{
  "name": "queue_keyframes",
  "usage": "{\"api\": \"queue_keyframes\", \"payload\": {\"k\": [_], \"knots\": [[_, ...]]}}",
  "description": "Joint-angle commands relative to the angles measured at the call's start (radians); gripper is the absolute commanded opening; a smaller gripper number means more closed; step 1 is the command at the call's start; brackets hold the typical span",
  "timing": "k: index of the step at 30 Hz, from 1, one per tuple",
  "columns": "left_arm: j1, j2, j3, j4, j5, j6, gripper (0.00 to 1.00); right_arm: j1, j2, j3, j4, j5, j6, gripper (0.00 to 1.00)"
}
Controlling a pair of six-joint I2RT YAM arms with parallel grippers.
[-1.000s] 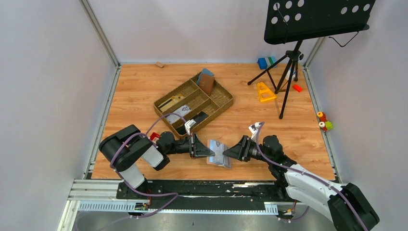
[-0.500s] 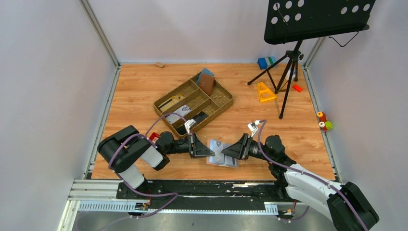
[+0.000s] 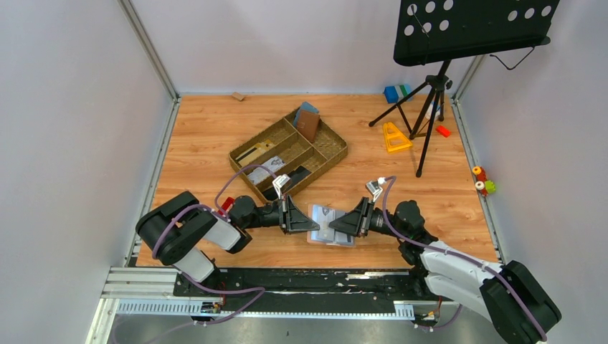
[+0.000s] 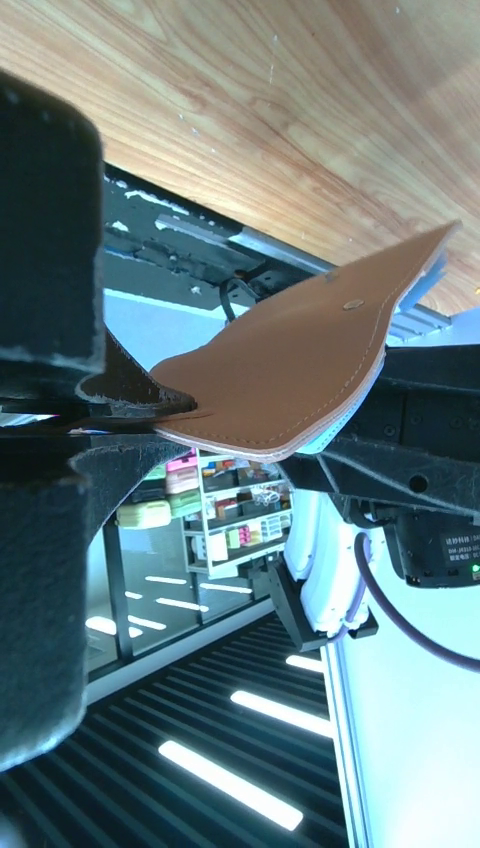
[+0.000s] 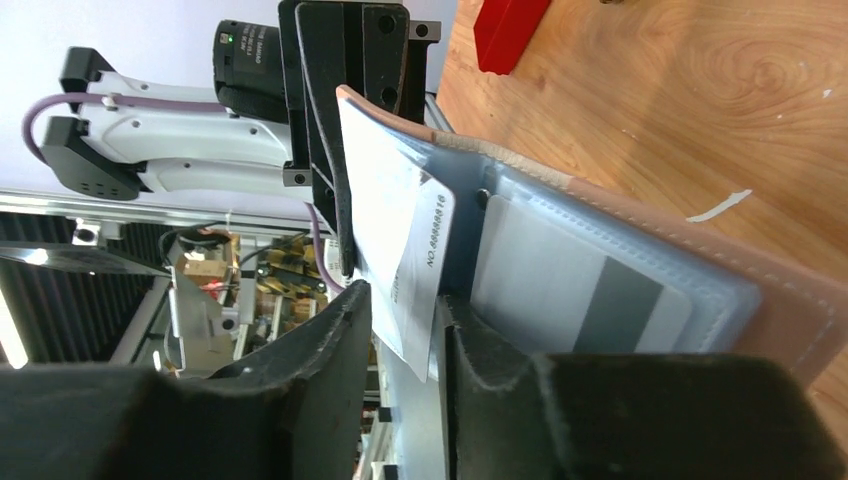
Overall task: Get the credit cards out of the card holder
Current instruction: Remove the credit card from the card holder.
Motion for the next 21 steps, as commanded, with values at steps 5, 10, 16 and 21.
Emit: {"api": "queue_keyframes", "payload": {"k": [5,10,16,21], "knots": [[-0.003,-0.042,0.017,0.142,-0.014,-0.01,0.0,0.0,-0.064,-0.03,0.097,0.031,0.064,0.0],[0.015,-0.066,-0.028,0.142,-0.065,0.005,0.02,-0.005,-0.19,-0.031,-0.074,0.094,0.006,0.0],[0.062,-0.163,-0.074,-0.049,-0.095,0.102,0.0,-0.015,-0.366,0.023,-0.501,0.209,-0.129,0.0],[0.062,-0.291,-0.027,-0.571,-0.11,0.341,0.0,-0.023,-0.395,0.083,-0.622,0.259,-0.212,0.0]]}}
